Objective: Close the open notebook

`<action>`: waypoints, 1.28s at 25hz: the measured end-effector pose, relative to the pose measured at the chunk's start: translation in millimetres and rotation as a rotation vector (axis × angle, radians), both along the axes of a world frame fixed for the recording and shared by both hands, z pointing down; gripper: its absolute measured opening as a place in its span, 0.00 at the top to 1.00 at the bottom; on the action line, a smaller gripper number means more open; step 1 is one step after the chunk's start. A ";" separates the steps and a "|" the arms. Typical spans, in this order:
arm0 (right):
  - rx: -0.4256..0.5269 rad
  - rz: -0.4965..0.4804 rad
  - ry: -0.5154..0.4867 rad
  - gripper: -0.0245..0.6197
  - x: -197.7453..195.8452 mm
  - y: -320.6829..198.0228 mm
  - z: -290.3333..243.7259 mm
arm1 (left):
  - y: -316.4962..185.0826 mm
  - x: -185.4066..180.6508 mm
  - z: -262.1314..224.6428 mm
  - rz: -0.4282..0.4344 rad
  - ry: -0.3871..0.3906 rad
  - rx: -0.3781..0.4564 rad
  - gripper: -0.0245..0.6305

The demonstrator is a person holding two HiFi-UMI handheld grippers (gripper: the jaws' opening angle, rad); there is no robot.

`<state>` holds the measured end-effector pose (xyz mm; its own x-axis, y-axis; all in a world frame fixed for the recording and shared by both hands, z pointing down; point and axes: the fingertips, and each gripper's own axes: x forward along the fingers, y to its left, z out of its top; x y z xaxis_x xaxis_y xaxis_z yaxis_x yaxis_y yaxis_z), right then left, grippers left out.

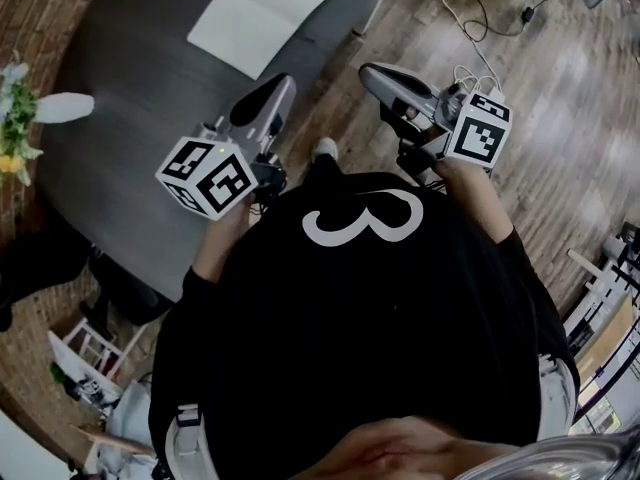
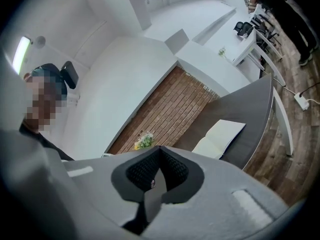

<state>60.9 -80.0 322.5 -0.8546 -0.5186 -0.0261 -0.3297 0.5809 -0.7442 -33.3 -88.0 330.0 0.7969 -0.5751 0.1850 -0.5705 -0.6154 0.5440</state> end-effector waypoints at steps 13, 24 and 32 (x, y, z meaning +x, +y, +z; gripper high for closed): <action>-0.110 0.026 -0.020 0.78 -16.5 -83.7 28.3 | -61.5 -43.1 17.5 -0.058 0.013 -0.044 0.94; -0.285 0.016 -0.068 0.63 -5.0 -140.0 86.4 | -87.9 -50.7 37.9 -0.174 -0.025 -0.104 0.94; -0.475 0.061 -0.165 0.57 -0.3 -182.4 126.2 | -102.9 -65.9 47.9 -0.278 -0.044 -0.155 0.94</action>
<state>60.5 -262.4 448.7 -0.8266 -0.5550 0.0928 -0.2084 0.1486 -0.9667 -99.2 -190.9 377.9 0.6025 -0.7319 0.3182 -0.7301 -0.3443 0.5903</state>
